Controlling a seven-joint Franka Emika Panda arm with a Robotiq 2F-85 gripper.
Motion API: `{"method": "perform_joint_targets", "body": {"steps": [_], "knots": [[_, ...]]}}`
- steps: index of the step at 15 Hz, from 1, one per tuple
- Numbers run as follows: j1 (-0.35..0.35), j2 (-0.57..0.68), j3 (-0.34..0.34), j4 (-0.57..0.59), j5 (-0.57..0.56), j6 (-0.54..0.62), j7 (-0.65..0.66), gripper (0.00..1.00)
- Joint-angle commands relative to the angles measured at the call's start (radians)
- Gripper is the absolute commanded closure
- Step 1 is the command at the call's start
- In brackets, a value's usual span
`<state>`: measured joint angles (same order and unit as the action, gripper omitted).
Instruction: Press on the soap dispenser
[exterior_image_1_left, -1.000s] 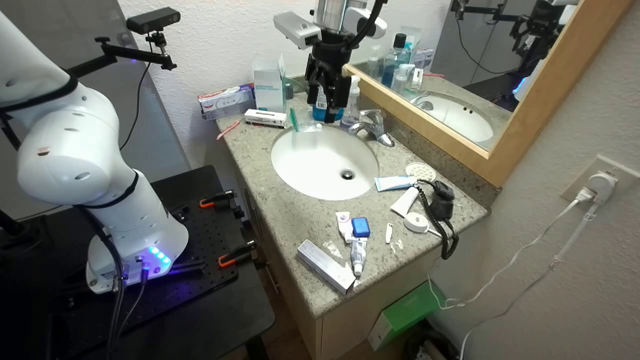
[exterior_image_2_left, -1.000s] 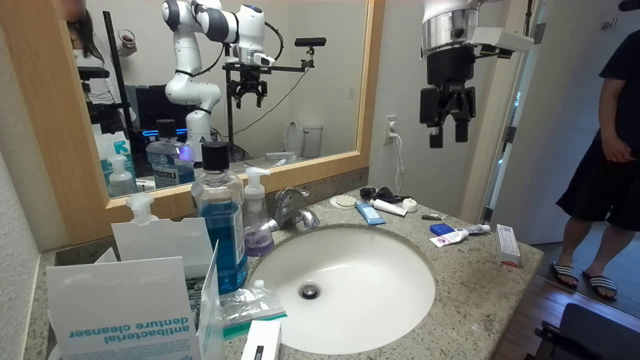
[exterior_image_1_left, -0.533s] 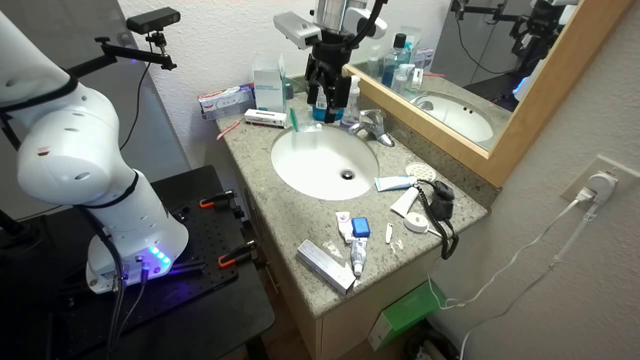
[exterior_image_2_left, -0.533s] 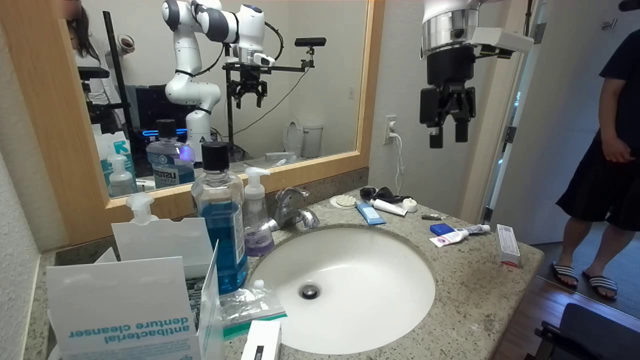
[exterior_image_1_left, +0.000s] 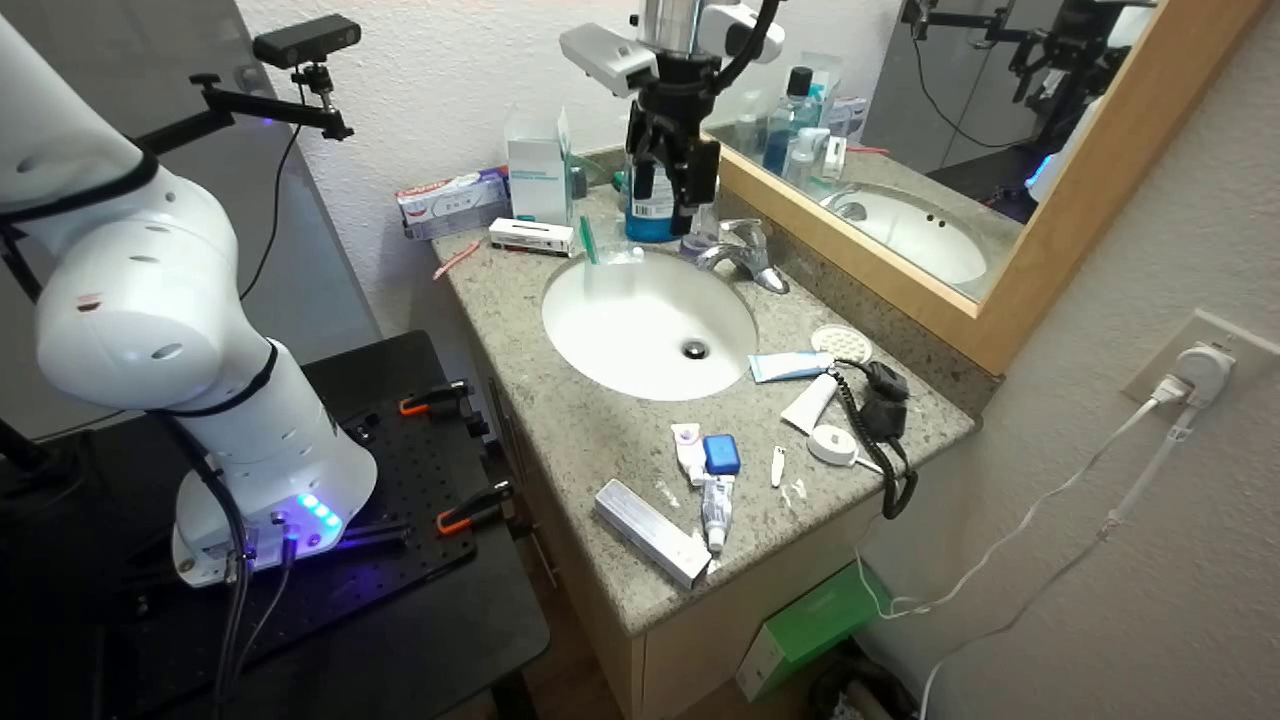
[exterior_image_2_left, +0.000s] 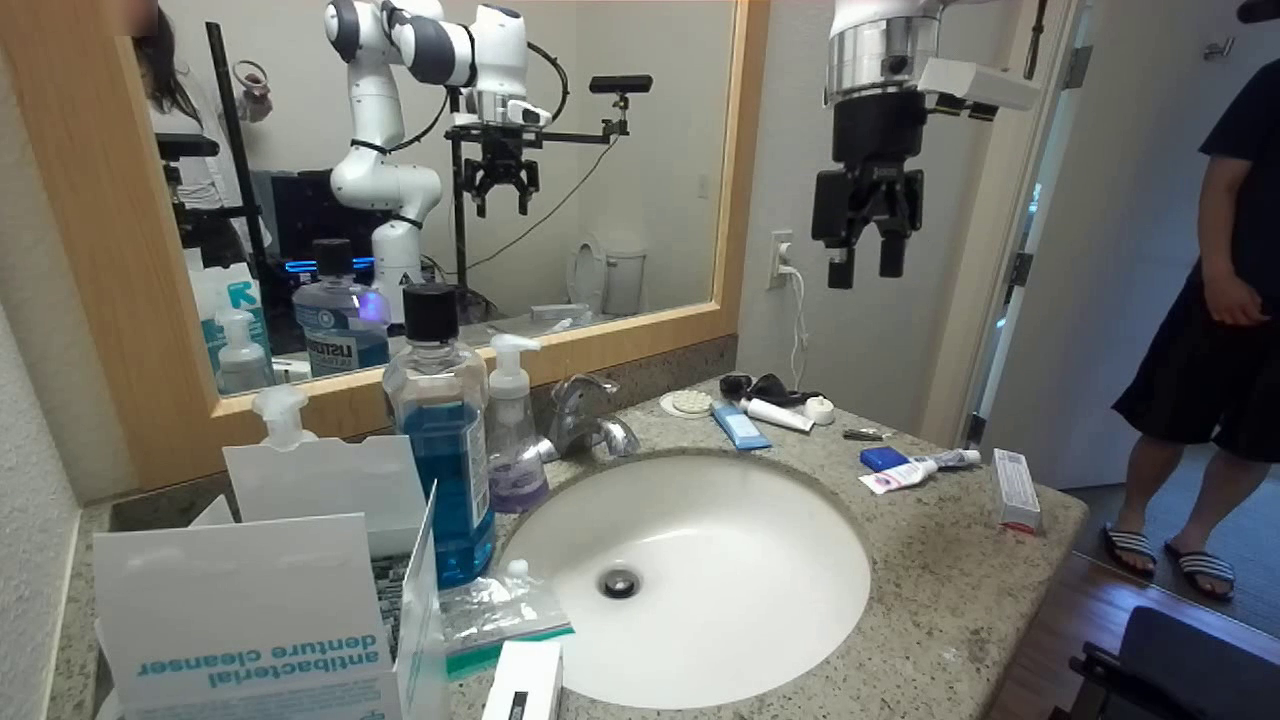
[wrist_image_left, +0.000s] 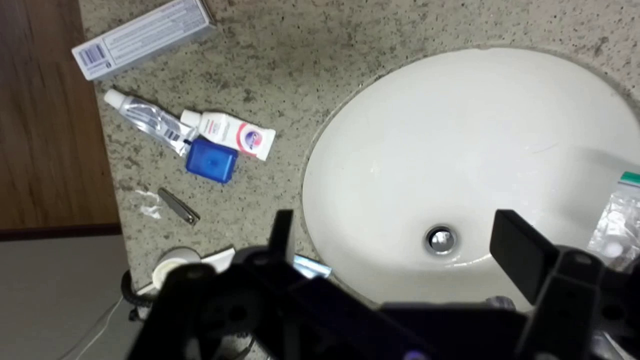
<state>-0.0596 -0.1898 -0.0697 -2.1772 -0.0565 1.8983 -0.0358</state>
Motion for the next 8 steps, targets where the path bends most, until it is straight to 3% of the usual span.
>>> {"method": "perform_joint_targets", "body": {"steps": [1,8], "knots": [[0.011,0.000,0.005,0.020,0.016,0.076,-0.022,0.00],[0.059,0.049,0.033,0.125,0.037,0.080,-0.072,0.00]]}}
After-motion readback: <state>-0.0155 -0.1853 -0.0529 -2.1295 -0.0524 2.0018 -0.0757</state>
